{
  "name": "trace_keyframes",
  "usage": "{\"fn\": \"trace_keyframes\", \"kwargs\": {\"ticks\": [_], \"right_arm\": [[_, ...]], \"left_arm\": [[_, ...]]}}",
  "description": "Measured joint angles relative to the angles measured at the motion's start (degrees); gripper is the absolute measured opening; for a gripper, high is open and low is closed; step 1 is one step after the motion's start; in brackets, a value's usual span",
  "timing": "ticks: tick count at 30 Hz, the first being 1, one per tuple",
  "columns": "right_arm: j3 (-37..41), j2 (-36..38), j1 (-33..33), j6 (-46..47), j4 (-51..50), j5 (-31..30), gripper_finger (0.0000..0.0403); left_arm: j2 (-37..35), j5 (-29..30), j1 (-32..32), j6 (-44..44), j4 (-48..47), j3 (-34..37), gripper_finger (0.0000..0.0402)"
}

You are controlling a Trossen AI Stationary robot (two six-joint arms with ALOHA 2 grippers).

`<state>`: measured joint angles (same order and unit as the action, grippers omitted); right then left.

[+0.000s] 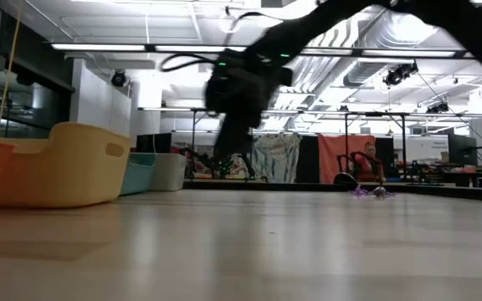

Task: Sort Halloween decoration
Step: Put the white bone toy in the green bin

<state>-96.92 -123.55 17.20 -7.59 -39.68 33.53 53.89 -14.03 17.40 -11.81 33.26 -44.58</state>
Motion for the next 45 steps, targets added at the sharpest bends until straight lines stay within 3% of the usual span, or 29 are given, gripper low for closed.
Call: {"fn": "trace_keyframes", "kwargs": {"ticks": [7,10,14,17,24,29,34,39,45], "right_arm": [[37.47,22.68,-1.48,18.72,30.32,-3.41,0.0184],[47.77,31.18,-2.66,28.13,44.41,-5.37,0.0184],[55.09,39.16,-4.34,34.51,60.85,-12.64,0.0184],[56.51,41.98,-5.16,31.95,68.35,-17.46,0.0184],[51.54,42.52,-5.22,24.78,69.02,-18.82,0.0184],[48.78,42.36,-5.18,21.87,68.78,-20.59,0.0176],[48.38,42.36,-4.66,22.78,68.52,-20.92,0.0121],[48.33,42.36,-4.45,22.99,66.0,-20.9,0.0019],[48.35,42.34,-4.47,21.66,59.93,-20.86,0.0016]], "left_arm": [[-0.02,1.53,0.38,1.39,-7.9,0.0,0.0],[0.0,3.14,0.41,3.04,-16.37,0.0,0.0],[0.96,3.39,1.15,3.97,-28.42,0.11,0.0],[2.26,3.07,1.41,3.27,-27.36,3.28,0.0],[4.63,2.54,1.02,-6.93,-4.35,16.78,0.0],[4.73,2.39,0.79,-8.4,-2.22,19.58,0.0],[4.72,2.28,0.17,-3.93,0.41,19.45,0.0],[4.71,2.28,0.05,-3.09,2.01,19.45,0.0],[4.72,2.26,-1.64,-1.77,3.51,19.41,0.0]]}}
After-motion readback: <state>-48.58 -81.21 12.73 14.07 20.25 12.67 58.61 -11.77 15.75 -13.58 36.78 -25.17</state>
